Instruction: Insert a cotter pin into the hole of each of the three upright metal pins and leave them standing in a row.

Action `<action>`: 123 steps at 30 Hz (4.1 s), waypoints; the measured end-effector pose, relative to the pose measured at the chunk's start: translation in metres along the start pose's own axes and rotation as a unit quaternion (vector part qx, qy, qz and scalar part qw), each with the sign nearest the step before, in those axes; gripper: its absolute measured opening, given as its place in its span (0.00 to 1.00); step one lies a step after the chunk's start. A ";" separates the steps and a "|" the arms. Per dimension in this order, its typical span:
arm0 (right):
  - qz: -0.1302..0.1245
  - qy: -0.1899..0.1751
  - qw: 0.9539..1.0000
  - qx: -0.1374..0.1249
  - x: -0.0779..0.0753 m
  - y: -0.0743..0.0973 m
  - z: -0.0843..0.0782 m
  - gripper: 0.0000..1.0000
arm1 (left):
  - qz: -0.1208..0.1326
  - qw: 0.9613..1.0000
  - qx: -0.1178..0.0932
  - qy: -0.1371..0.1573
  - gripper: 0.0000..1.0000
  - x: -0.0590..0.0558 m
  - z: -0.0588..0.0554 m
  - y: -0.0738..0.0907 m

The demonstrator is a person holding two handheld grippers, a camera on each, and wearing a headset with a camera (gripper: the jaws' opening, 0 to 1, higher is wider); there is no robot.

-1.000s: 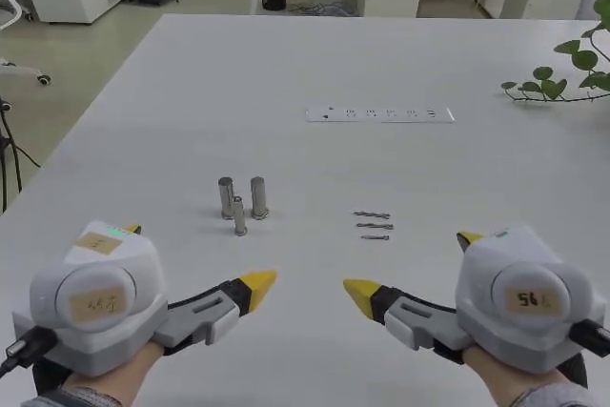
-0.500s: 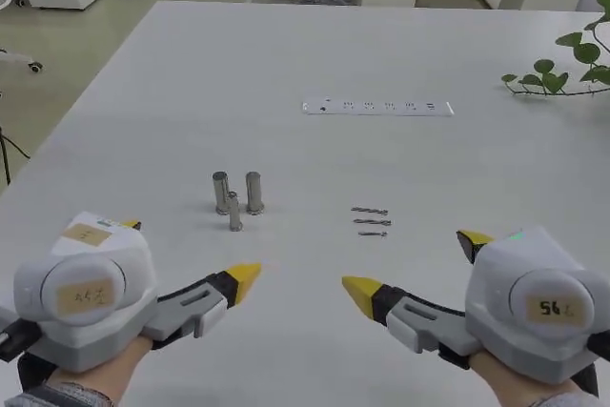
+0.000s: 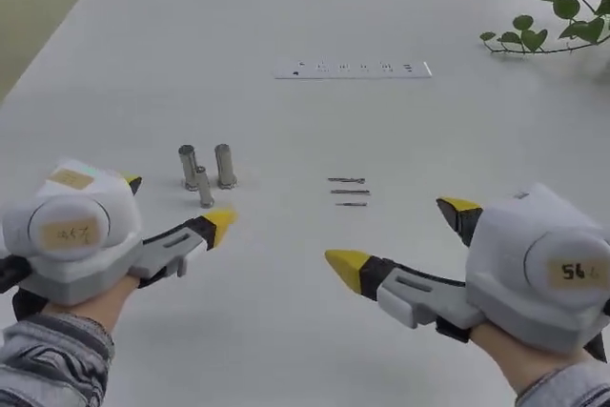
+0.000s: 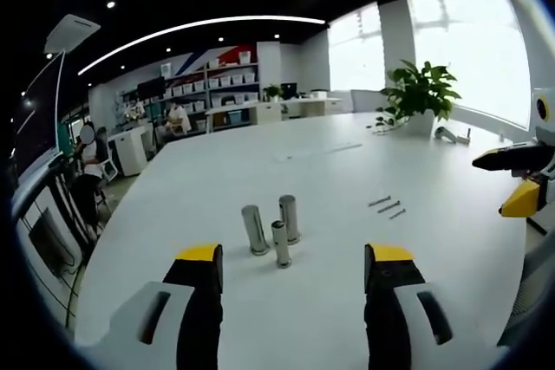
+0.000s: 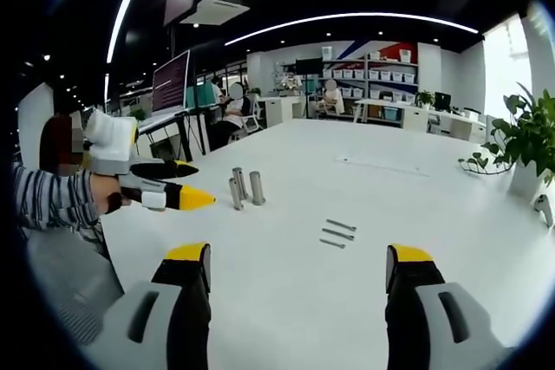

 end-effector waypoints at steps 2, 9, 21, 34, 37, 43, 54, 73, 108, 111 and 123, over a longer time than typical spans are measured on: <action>0.001 -0.003 1.000 -0.001 0.000 0.000 0.000 0.81 | 0.000 1.000 -0.001 0.000 0.60 0.002 -0.002 -0.008; 0.008 0.001 1.000 0.003 -0.001 -0.003 -0.003 0.79 | -0.010 1.000 -0.001 -0.012 0.46 0.001 -0.006 -0.034; 0.009 -0.015 1.000 0.021 -0.005 -0.013 -0.022 0.76 | -0.032 0.999 0.007 -0.020 0.19 -0.008 -0.014 -0.063; 0.005 -0.028 0.999 0.019 -0.008 -0.013 -0.025 0.74 | -0.027 0.999 0.018 -0.001 0.07 -0.008 -0.020 -0.076; 0.003 -0.026 0.999 0.019 -0.008 -0.014 -0.025 0.75 | -0.025 0.999 0.019 0.007 0.06 -0.007 -0.020 -0.076; 0.002 -0.023 1.000 0.017 -0.008 -0.014 -0.024 0.75 | -0.022 0.999 0.021 0.010 0.05 -0.008 -0.020 -0.075; 0.006 -0.021 1.000 0.014 -0.006 -0.014 -0.022 0.74 | -0.047 0.999 0.015 0.007 0.05 -0.032 -0.016 -0.059; 0.011 -0.025 1.000 0.007 -0.004 -0.014 -0.019 0.73 | -0.076 0.997 0.017 0.012 0.05 -0.078 -0.018 -0.043; 0.145 0.067 0.973 0.169 -0.030 -0.031 -0.012 0.48 | -0.079 0.996 0.021 -0.019 0.54 -0.070 -0.017 -0.007; 0.158 0.076 0.966 0.189 -0.036 -0.039 -0.013 0.42 | -0.079 0.997 0.021 -0.011 0.59 -0.066 -0.015 -0.002; 0.204 0.136 0.931 0.271 -0.054 -0.073 -0.016 0.36 | -0.075 0.997 0.025 0.003 0.72 -0.053 -0.006 0.019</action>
Point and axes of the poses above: the centre of the closed fingertips' face, and the gripper's own axes: y roughly backward along the fingers, x roughly to its left, z roughly out of its top, the point moved 3 cm from there along y, roughly backward along the fingers, and after that the axes turned 15 degrees about z, right-handed, at the moved point
